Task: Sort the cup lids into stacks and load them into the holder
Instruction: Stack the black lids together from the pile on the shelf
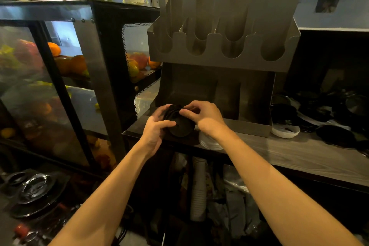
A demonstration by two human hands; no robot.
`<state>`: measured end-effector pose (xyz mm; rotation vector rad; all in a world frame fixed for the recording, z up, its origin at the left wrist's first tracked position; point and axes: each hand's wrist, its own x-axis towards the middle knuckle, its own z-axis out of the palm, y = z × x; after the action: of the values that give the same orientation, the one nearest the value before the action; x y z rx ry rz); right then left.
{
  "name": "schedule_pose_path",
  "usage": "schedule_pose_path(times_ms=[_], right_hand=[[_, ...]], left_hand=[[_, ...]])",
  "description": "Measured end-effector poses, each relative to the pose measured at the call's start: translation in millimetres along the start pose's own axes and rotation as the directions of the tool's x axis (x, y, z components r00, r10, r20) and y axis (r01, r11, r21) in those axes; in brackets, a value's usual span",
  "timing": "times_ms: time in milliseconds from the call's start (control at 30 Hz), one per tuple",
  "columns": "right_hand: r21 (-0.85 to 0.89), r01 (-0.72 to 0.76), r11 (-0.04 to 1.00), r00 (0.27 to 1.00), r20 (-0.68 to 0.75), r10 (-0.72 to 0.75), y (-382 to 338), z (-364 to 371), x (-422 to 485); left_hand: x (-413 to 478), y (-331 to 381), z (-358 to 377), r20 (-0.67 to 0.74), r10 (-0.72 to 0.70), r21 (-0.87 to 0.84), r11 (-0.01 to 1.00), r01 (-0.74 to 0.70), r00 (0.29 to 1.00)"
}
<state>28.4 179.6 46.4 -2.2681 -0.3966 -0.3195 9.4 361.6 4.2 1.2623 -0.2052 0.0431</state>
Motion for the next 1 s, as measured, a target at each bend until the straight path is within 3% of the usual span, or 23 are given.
schedule_pose_path(times_ms=[167,267,467,633,733,800,1000], right_hand=[[-0.102,0.066,0.993,0.991,-0.113,-0.077,-0.6,6.4,-4.4],[-0.041,0.085,0.996,0.987,-0.133,-0.09,-0.2,12.4,-6.7],[0.116,0.099,0.988,0.987,-0.136,-0.083,2.7,18.6,-7.7],[0.118,0.105,0.987,0.992,-0.079,-0.096,0.2,16.2,-12.6],[-0.047,0.129,0.99,0.99,0.066,-0.126,-0.9,13.7,-16.6],[-0.118,0.181,0.976,0.982,0.069,-0.174,-0.6,15.0,-16.0],[0.085,0.156,0.984,0.987,0.038,-0.159,2.2,17.3,-17.5]], left_hand=[[-0.4,-1.4,2.6,-0.045,0.026,-0.006,1.0,-0.026,0.999],[0.1,-2.1,4.1,-0.092,0.04,-0.049,0.998,-0.045,0.995],[-1.7,0.8,2.1,-0.051,0.008,-0.116,0.993,-0.014,0.999],[0.4,-0.9,2.7,-0.079,-0.002,-0.087,0.996,-0.005,0.997],[0.0,-0.4,2.2,-0.078,-0.005,-0.115,0.993,-0.004,0.997],[0.0,0.7,1.6,-0.08,-0.01,-0.143,0.99,-0.001,0.997],[-0.1,2.2,1.3,-0.1,-0.025,-0.192,0.981,0.005,0.995]])
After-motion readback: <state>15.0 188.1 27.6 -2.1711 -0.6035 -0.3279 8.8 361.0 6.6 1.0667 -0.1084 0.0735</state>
